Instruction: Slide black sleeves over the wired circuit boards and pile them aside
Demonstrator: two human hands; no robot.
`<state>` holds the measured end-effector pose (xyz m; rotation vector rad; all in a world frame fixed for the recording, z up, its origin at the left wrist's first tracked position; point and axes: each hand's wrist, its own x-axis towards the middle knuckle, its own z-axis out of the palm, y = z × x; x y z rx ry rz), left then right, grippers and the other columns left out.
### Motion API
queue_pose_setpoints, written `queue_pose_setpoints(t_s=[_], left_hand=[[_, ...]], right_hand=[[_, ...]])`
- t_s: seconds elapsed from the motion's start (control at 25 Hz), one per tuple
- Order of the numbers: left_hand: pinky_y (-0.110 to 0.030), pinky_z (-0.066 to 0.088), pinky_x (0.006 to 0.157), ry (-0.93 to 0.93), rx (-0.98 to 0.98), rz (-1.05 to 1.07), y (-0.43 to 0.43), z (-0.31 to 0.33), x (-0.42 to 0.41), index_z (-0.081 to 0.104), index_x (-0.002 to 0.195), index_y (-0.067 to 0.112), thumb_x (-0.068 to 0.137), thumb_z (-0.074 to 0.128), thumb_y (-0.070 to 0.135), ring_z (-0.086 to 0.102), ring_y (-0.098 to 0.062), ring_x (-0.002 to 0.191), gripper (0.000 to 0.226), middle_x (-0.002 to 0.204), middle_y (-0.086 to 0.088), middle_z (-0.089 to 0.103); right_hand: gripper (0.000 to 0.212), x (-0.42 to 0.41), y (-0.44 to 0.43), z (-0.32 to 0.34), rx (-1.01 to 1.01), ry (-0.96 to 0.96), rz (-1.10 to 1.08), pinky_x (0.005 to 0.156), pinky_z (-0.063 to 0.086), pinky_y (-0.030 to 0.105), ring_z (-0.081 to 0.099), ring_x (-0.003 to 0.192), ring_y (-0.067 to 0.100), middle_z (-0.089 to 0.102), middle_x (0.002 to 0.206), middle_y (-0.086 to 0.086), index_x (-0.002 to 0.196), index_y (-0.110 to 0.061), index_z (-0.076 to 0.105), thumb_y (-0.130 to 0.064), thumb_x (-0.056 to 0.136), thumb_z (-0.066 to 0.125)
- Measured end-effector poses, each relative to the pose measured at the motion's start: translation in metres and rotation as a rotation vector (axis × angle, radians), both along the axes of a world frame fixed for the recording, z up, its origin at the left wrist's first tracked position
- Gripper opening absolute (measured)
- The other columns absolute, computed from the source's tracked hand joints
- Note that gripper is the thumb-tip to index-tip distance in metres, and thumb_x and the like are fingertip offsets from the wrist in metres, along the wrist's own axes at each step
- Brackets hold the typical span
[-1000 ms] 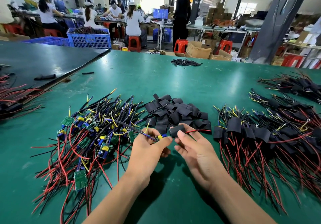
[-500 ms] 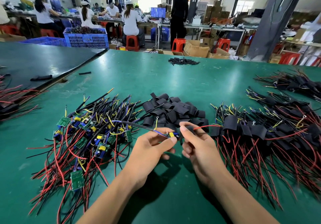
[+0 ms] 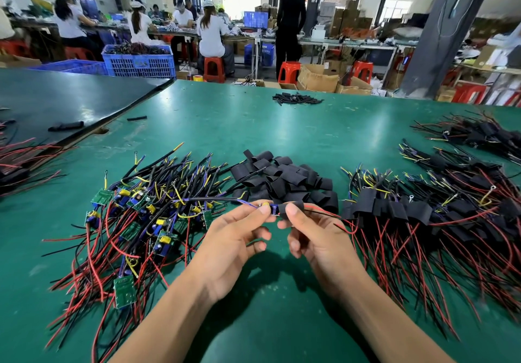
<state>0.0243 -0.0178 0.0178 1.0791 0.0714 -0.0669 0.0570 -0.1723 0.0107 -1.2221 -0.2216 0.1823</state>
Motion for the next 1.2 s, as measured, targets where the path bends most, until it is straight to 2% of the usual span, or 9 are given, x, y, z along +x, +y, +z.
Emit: queue_pose_setpoints(t_s=[0.08,0.2,0.32,0.44,0.52,0.68,0.88,1.04,1.2], left_hand=[[-0.023,0.044,0.059,0.011,-0.033,-0.008,0.0008,-0.0009,0.0006,0.075,0.088,0.018,0.071,0.079,0.029,0.055,-0.010,0.061,0.021,0.087,-0.003,0.071],[-0.023,0.043,0.060,0.005,-0.019,-0.006,0.0013,-0.0013,0.0007,0.075,0.091,0.018,0.073,0.077,0.031,0.054,-0.010,0.062,0.022,0.088,-0.003,0.069],[-0.021,0.043,0.058,-0.025,0.048,0.015,0.0009,-0.0022,-0.0003,0.073,0.097,0.014,0.074,0.076,0.035,0.052,-0.012,0.062,0.030,0.092,-0.006,0.067],[-0.021,0.043,0.056,-0.023,0.076,0.023,-0.0008,-0.0022,-0.0008,0.072,0.099,0.012,0.073,0.076,0.038,0.053,-0.012,0.061,0.037,0.096,-0.010,0.070],[-0.020,0.044,0.056,-0.019,0.077,0.009,-0.0006,-0.0019,-0.0008,0.074,0.095,0.015,0.072,0.077,0.038,0.053,-0.012,0.061,0.033,0.097,-0.009,0.073],[-0.020,0.046,0.055,-0.038,0.110,-0.021,0.0001,-0.0022,-0.0013,0.077,0.088,0.018,0.075,0.074,0.034,0.057,-0.012,0.061,0.021,0.091,-0.002,0.073],[-0.022,0.044,0.057,-0.131,0.270,0.096,-0.0012,-0.0009,-0.0015,0.073,0.087,0.012,0.081,0.071,0.034,0.056,-0.014,0.060,0.022,0.085,0.001,0.071],[-0.028,0.044,0.061,-0.209,0.503,0.153,0.0017,-0.0013,-0.0010,0.072,0.086,0.010,0.091,0.067,0.024,0.057,-0.016,0.061,0.016,0.100,0.006,0.073],[-0.026,0.045,0.060,-0.231,0.530,0.134,0.0040,-0.0008,-0.0011,0.074,0.093,0.012,0.092,0.067,0.024,0.059,-0.015,0.062,0.014,0.098,0.009,0.072]], right_hand=[[0.009,-0.0015,0.0024,0.0003,0.001,-0.006,-0.002,0.042,0.037,0.021,0.047,0.042,0.011,0.071,0.078,0.007,0.076,-0.026,0.075,-0.034,0.080,0.074],[0.009,-0.0034,0.0063,-0.0001,0.037,-0.012,-0.006,0.043,0.039,0.022,0.049,0.043,0.011,0.072,0.080,0.008,0.079,-0.026,0.077,-0.035,0.077,0.077],[0.021,-0.0056,0.0085,0.0002,0.068,-0.001,-0.001,0.044,0.040,0.022,0.049,0.044,0.011,0.073,0.082,0.009,0.082,-0.026,0.078,-0.043,0.069,0.080],[0.015,-0.0076,0.0092,0.0012,0.107,0.021,0.014,0.044,0.041,0.021,0.048,0.044,0.010,0.075,0.089,0.015,0.082,-0.024,0.078,-0.036,0.074,0.080],[0.011,-0.0090,0.0093,0.0028,0.122,0.051,0.027,0.044,0.041,0.020,0.048,0.044,0.010,0.075,0.093,0.019,0.079,-0.023,0.078,-0.034,0.076,0.076],[0.028,-0.0086,0.0074,0.0049,0.168,0.137,0.035,0.044,0.041,0.019,0.048,0.044,0.010,0.073,0.092,0.018,0.085,-0.014,0.067,-0.036,0.070,0.077],[0.023,-0.0071,0.0066,0.0059,0.100,0.126,0.060,0.045,0.041,0.019,0.048,0.045,0.008,0.075,0.093,0.016,0.076,-0.018,0.077,-0.041,0.073,0.073],[0.025,-0.0052,0.0063,0.0070,0.079,0.167,0.062,0.044,0.041,0.020,0.048,0.044,0.008,0.074,0.084,0.011,0.074,-0.017,0.079,-0.036,0.082,0.065],[0.029,-0.0054,0.0061,0.0087,0.050,0.170,0.057,0.043,0.040,0.019,0.047,0.043,0.008,0.074,0.080,0.010,0.067,-0.018,0.078,-0.036,0.084,0.062]])
